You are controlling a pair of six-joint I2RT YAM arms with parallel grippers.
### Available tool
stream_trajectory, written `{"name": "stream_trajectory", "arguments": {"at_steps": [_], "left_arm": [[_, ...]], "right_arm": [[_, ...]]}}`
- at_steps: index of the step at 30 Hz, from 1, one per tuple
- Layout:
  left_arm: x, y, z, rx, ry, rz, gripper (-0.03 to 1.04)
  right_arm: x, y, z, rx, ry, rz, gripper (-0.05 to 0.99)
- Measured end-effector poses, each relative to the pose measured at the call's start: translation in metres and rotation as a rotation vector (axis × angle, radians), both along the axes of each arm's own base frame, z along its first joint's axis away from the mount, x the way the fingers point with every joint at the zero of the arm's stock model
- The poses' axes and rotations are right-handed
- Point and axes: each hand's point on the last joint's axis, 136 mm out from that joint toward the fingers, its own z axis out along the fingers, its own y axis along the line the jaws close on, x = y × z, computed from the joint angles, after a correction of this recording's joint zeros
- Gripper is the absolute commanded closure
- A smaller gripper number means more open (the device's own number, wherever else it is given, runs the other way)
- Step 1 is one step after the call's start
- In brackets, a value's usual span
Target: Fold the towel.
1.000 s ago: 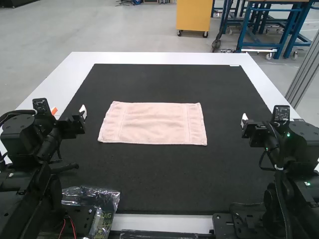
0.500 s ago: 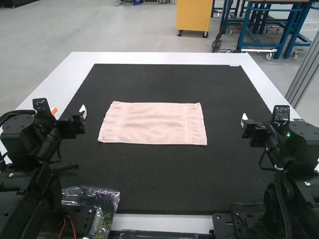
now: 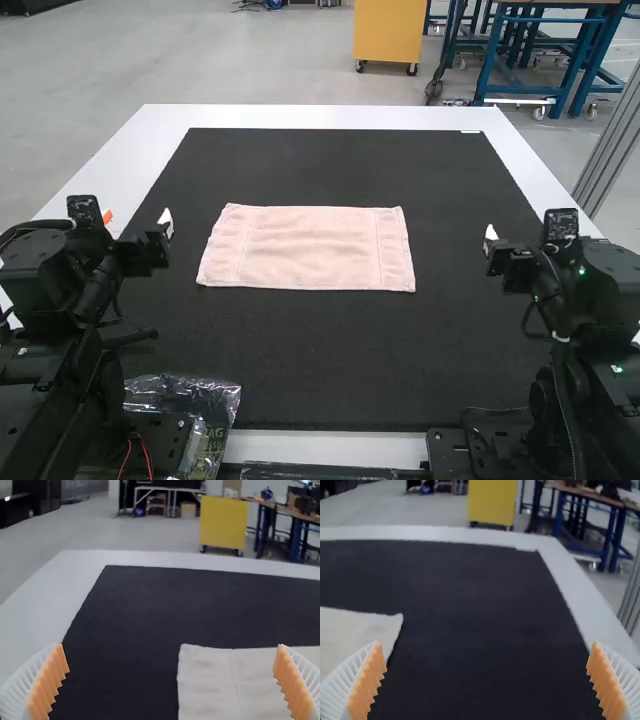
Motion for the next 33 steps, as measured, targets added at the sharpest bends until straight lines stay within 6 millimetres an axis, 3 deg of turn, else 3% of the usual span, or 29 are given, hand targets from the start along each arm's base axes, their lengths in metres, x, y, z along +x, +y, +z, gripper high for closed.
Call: {"name": "stream_trajectory", "arguments": {"at_steps": [4, 11, 16, 20, 23, 28, 31, 33], "left_arm": [[-0.001, 0.001, 0.014, 0.167, -0.049, 0.011, 0.08], [0.000, 0.000, 0.008, 0.434, -0.016, 0.012, 0.06], [-0.003, -0.005, 0.038, 0.482, -0.138, 0.017, 0.06], [-0.006, -0.007, 0.050, 0.483, -0.174, 0.017, 0.06], [-0.008, -0.007, 0.071, 0.463, -0.191, 0.016, 0.06], [0.008, -0.005, 0.116, 0.347, -0.170, -0.004, 0.05], [0.039, -0.002, 0.125, 0.230, -0.082, -0.031, 0.05], [0.063, 0.000, 0.123, 0.163, -0.012, -0.046, 0.05]], "right_arm": [[-0.001, 0.001, 0.018, -0.152, -0.077, 0.002, 0.01], [-0.001, 0.012, 0.019, -0.395, -0.099, 0.054, 0.02], [-0.007, 0.016, 0.053, -0.388, -0.240, 0.051, 0.02], [-0.007, 0.016, 0.061, -0.325, -0.241, 0.060, 0.02], [-0.004, 0.013, 0.083, -0.246, -0.225, 0.056, 0.02], [0.023, 0.006, 0.130, -0.052, -0.161, 0.047, 0.03], [0.052, 0.002, 0.142, 0.067, -0.095, 0.034, 0.03], [0.074, -0.003, 0.138, 0.135, -0.031, 0.017, 0.03]]}}
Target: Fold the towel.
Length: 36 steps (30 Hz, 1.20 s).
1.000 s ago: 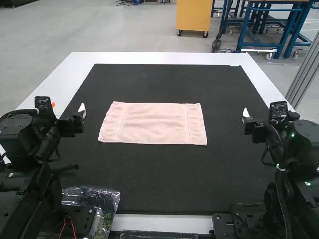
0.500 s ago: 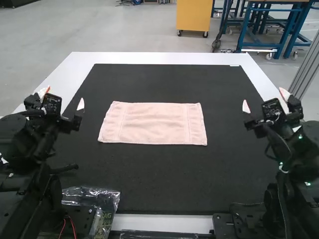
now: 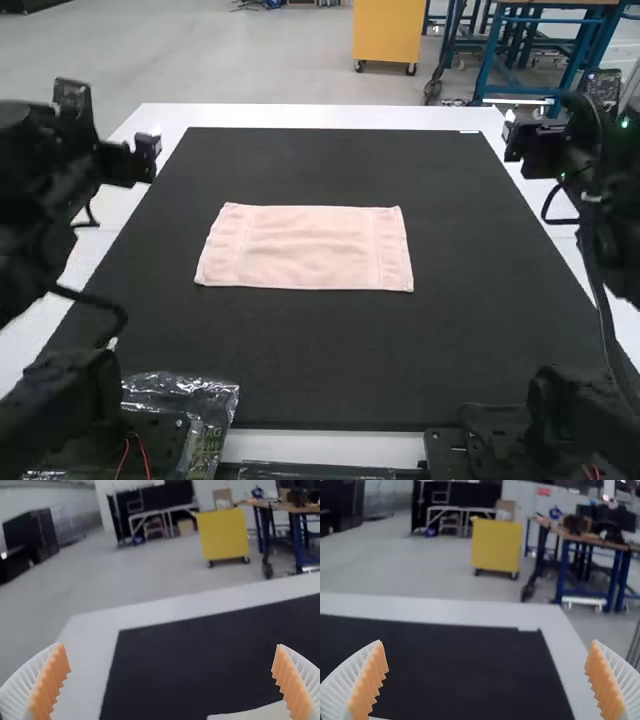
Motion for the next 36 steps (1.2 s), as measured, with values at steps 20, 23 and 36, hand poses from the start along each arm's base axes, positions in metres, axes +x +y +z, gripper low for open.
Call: {"name": "stream_trajectory", "arguments": {"at_steps": [20, 23, 36], "left_arm": [[0.067, 0.001, -0.157, -0.190, 0.536, -0.024, 0.05], [0.068, -0.003, -0.180, -0.181, 0.576, -0.052, 0.05], [0.101, -0.009, -0.244, -0.125, 0.680, -0.119, 0.05]], "right_arm": [[0.041, -0.018, -0.119, 0.112, 0.373, -0.028, 0.03], [0.037, 0.013, -0.133, 0.103, 0.424, 0.076, 0.03], [0.046, 0.086, -0.205, 0.066, 0.599, 0.293, 0.04]]}}
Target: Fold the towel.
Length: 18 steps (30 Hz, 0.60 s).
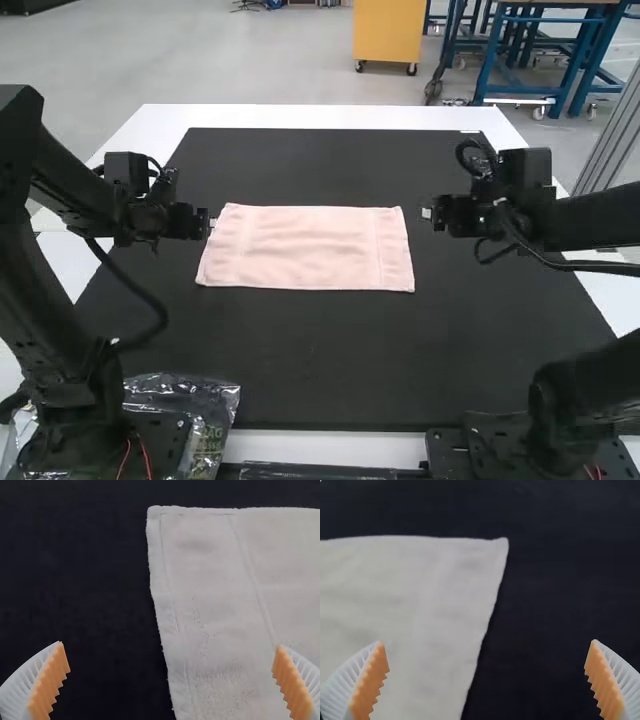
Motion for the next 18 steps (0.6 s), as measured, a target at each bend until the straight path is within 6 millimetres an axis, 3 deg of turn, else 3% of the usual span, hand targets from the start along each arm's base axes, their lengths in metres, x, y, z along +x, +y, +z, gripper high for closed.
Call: {"name": "stream_trajectory", "arguments": {"at_steps": [7, 18], "left_arm": [[0.023, 0.003, -0.013, 0.014, 0.004, -0.012, 0.05], [0.040, 0.005, -0.034, 0.027, 0.017, -0.023, 0.05]], "right_arm": [[0.027, 0.007, -0.034, -0.025, 0.050, 0.028, 0.04], [0.059, 0.015, -0.076, -0.059, 0.089, 0.064, 0.03]]}}
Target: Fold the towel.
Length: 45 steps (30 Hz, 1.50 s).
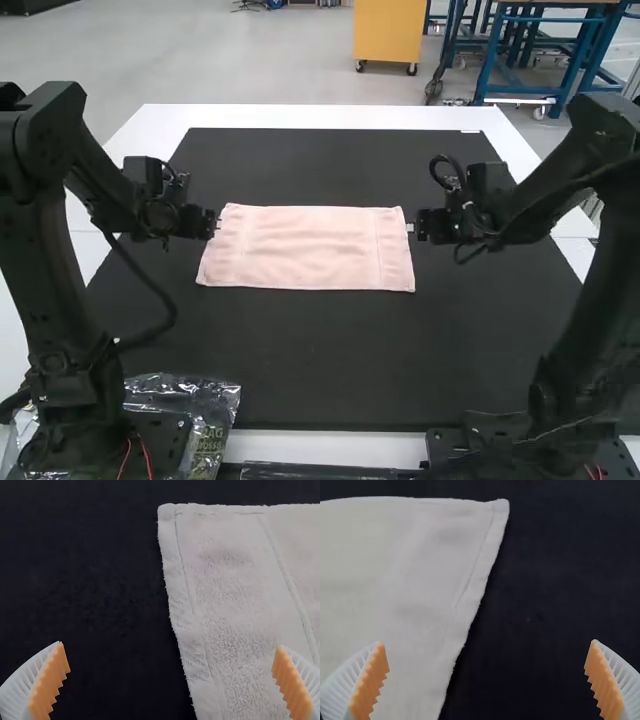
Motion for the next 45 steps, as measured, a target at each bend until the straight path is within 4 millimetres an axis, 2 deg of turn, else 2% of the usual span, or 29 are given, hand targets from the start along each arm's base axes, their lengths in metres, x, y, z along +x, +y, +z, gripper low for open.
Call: {"name": "stream_trajectory", "arguments": {"at_steps": [5, 12, 27, 36, 38, 40, 41, 42, 43, 44, 45], "left_arm": [[0.005, -0.005, -0.006, 0.003, 0.001, -0.013, 0.05], [0.019, -0.016, 0.002, 0.008, -0.036, -0.044, 0.05], [0.042, -0.017, -0.019, 0.006, -0.013, -0.049, 0.06], [0.041, -0.017, -0.032, 0.004, 0.009, -0.049, 0.08], [0.041, -0.017, -0.035, 0.007, 0.011, -0.052, 0.08], [0.042, -0.017, -0.035, 0.010, 0.005, -0.052, 0.14], [0.042, -0.017, -0.034, 0.013, 0.002, -0.054, 0.15], [0.042, -0.017, -0.035, 0.016, 0.002, -0.057, 0.15], [0.043, -0.017, -0.036, 0.017, -0.001, -0.058, 0.24], [0.044, -0.016, -0.036, 0.019, -0.005, -0.058, 0.49], [0.045, -0.017, -0.035, 0.019, -0.013, -0.060, 0.84]], "right_arm": [[0.012, 0.009, -0.012, -0.011, 0.006, 0.024, 0.04], [0.027, 0.026, -0.015, -0.011, -0.008, 0.056, 0.04], [0.050, 0.031, -0.036, -0.017, 0.004, 0.059, 0.03], [0.061, 0.038, -0.045, -0.020, 0.006, 0.069, 0.03], [0.062, 0.040, -0.045, -0.020, 0.003, 0.072, 0.06], [0.062, 0.041, -0.045, -0.026, 0.001, 0.078, 0.08], [0.061, 0.041, -0.045, -0.030, 0.002, 0.082, 0.13], [0.061, 0.041, -0.045, -0.036, 0.001, 0.086, 0.23], [0.061, 0.042, -0.047, -0.044, 0.000, 0.093, 0.40], [0.062, 0.042, -0.048, -0.053, -0.003, 0.096, 0.76], [0.063, 0.042, -0.048, -0.061, -0.006, 0.099, 0.96]]}}
